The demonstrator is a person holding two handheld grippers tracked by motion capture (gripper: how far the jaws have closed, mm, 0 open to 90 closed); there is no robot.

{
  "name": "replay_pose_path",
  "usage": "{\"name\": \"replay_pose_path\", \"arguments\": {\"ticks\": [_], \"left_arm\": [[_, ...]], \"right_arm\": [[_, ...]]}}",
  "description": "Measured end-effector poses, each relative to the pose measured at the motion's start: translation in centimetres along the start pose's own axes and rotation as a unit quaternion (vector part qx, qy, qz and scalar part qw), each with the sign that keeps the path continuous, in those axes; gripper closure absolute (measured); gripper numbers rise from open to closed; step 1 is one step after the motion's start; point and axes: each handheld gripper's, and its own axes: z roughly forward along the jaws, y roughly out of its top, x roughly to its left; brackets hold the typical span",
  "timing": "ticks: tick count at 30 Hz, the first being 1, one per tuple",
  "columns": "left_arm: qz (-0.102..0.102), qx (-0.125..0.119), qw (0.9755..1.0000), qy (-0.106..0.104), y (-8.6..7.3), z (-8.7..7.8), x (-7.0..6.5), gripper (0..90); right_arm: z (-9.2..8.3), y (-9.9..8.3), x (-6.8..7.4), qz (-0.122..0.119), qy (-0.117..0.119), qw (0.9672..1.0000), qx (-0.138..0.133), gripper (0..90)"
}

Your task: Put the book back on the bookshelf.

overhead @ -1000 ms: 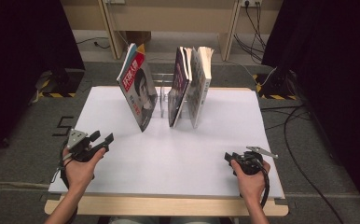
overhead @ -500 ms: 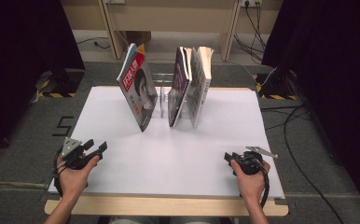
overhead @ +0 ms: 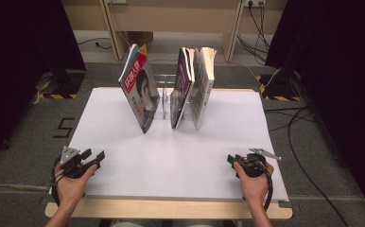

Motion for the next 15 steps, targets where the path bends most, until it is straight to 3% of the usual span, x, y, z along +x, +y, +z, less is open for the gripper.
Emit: {"name": "replay_pose_path", "arguments": {"ticks": [5,15], "left_arm": [[-0.015,0.001,0.9999,0.004,-0.8,-0.3,0.4,39.3],[-0.017,-0.011,0.9998,0.007,-1.2,-0.9,0.6,39.5]], "right_arm": [[0.0,0.0,0.0,0.001,-0.001,1.0,0.0,60.3],[0.0,0.0,-0.2,0.003,-0.002,1.0,0.001,60.2]]}}
